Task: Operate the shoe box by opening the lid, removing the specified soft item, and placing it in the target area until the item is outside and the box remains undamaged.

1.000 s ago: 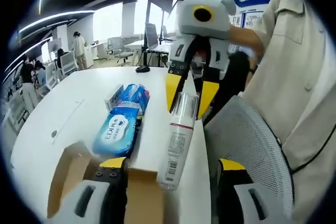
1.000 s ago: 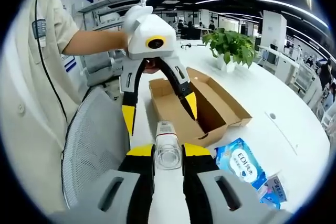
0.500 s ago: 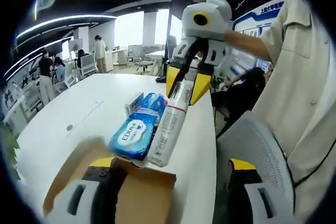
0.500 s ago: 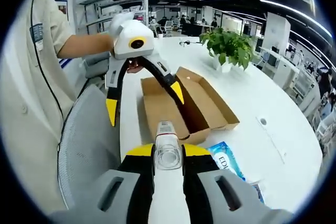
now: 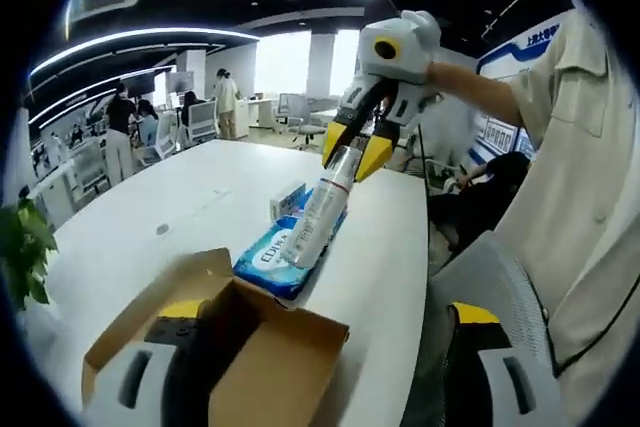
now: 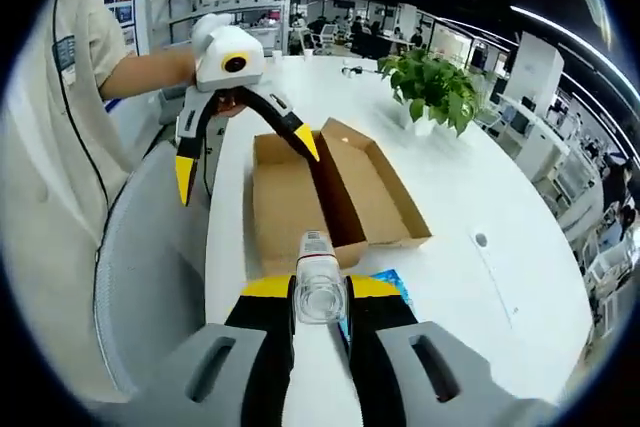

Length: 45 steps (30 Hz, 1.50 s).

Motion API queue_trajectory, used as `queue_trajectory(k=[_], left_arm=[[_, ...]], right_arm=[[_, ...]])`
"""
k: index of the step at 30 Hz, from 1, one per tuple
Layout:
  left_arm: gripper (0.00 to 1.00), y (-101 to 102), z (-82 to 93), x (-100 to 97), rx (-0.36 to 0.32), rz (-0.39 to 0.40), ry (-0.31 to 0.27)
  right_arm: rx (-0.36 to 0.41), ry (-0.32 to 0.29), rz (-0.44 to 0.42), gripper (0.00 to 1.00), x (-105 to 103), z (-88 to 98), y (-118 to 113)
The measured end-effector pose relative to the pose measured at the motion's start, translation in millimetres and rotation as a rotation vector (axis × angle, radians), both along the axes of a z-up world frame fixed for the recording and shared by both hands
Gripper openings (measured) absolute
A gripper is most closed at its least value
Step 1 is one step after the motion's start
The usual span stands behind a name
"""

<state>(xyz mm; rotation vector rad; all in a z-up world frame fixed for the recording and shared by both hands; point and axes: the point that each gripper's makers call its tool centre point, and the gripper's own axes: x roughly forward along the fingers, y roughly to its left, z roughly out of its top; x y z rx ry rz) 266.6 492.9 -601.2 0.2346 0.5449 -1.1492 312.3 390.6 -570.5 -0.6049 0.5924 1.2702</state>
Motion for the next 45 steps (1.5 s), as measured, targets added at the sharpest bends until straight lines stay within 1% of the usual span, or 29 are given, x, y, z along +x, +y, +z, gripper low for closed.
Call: queue_trajectory(k=[8,11,14,17,22,27,30,32,38,45], left_arm=[[1.00,15.2,1.3,-0.2,-0.005,0.076,-0.020],[1.00,21.9,0.4,-0.8,-0.002,0.101,-0.025],[1.00,27.9,3.8,-0.5,-0.032,0.137,-0.027],[1.00,35.2,4.9,-0.6,-0.033,0.160,-0.043],[1.00,48.1,5.0,0.0,-0.043,0.211,-0.049],[1.00,57.9,4.1,-2.1,-0.046,0.247,-0.055],[1.00,65.2,1.6,-4.1,-0.034,0.265,-0.057],[1.00,71.6,0.3,-5.6,-0.023,0.278,-0.060],[1.00,90.6,1.4,-13.0,-0.029,0.333,-0.064],[1.00,108.9,3.0,-20.2,-0.032,0.394,-0.070]], right_arm=[[-0.053,-0.015,0.012,0.16,20.1,-3.8,-3.6],[-0.082,-0.031,0.019,0.16,28.4,-5.9,-6.6],[-0.095,-0.035,0.016,0.17,37.3,-5.9,-8.9],[-0.117,-0.041,0.016,0.17,45.6,-7.1,-11.6],[-0.162,-0.047,0.011,0.17,61.6,-16.3,-13.4],[-0.181,-0.044,0.008,0.17,74.2,-21.0,-10.4],[-0.201,-0.046,0.005,0.17,82.0,-24.4,-10.8],[-0.216,-0.040,-0.002,0.17,88.7,-27.7,-11.2],[-0.263,-0.030,-0.018,0.17,108.6,-41.8,-12.5],[-0.347,-0.019,-0.014,0.17,125.8,-60.6,-16.7]])
